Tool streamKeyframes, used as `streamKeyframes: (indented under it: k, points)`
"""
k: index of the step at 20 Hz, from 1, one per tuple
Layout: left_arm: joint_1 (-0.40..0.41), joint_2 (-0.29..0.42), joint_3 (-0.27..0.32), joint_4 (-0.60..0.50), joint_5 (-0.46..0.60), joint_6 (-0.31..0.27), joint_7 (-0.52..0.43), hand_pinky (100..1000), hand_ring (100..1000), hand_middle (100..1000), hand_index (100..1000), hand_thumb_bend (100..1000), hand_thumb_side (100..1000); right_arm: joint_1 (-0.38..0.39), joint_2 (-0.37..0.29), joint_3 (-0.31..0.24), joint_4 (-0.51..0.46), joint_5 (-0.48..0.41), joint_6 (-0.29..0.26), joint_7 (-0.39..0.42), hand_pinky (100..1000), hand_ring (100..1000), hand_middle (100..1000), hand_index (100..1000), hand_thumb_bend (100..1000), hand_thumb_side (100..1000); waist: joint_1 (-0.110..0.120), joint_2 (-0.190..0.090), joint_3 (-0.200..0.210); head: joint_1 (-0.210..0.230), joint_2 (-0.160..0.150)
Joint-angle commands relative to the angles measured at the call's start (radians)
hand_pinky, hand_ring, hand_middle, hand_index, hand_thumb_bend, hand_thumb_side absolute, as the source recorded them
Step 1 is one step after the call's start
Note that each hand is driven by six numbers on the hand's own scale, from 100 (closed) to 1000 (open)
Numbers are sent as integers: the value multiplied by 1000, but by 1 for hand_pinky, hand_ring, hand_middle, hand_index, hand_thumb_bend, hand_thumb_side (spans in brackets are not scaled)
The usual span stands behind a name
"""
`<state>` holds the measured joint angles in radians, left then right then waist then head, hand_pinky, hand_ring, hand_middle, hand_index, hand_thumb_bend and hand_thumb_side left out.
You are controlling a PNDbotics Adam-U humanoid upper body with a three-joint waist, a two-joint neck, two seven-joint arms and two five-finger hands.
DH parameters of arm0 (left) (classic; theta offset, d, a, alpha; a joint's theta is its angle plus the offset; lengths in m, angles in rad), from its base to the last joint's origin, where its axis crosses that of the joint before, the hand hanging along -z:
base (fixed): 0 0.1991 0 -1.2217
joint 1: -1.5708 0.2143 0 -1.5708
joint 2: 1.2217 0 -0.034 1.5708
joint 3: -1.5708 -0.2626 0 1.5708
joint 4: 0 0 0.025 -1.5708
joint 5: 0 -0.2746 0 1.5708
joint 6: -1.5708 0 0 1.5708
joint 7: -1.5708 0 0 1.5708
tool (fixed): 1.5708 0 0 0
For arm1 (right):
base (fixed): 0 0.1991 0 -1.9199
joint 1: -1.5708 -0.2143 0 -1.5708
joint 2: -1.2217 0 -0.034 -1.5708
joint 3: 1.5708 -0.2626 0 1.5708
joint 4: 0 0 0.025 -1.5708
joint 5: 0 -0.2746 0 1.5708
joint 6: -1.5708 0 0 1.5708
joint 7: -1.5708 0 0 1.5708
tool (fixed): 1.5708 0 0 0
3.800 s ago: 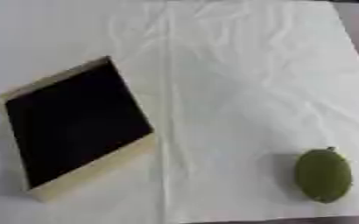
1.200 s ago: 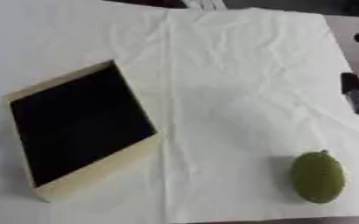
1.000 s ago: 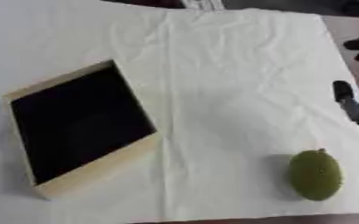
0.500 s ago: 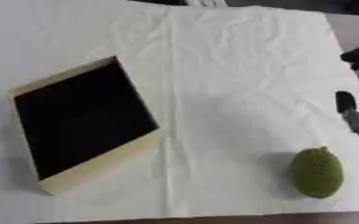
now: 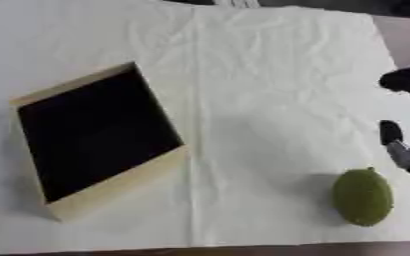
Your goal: Pick up objects on the table and place them in the box.
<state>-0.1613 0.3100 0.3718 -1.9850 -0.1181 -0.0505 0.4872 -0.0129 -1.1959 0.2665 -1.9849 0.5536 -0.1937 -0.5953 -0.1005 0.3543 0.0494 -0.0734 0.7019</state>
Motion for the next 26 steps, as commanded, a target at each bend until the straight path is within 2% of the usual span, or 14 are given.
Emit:
streamKeyframes:
  k: [1, 14, 26]
  points:
    - [-2, 30, -4, -15, -5, 1, -3, 501, 519, 595, 701, 251, 584, -2, -46, 0, -15, 38, -16, -14, 795, 684, 770, 862, 100, 727, 3, -22, 1, 1, 5]
    - [-2, 32, -9, -15, 0, 3, -8, 501, 520, 597, 701, 250, 584, 28, -54, 40, 7, 142, -77, -55, 798, 709, 785, 865, 100, 780, 2, -31, 7, -6, 10]
    - [-5, 31, -9, -15, 0, 1, -9, 501, 521, 599, 701, 248, 585, 50, -53, 57, 45, 186, -120, -105, 795, 713, 785, 862, 100, 800, 1, -25, 14, -12, 9]
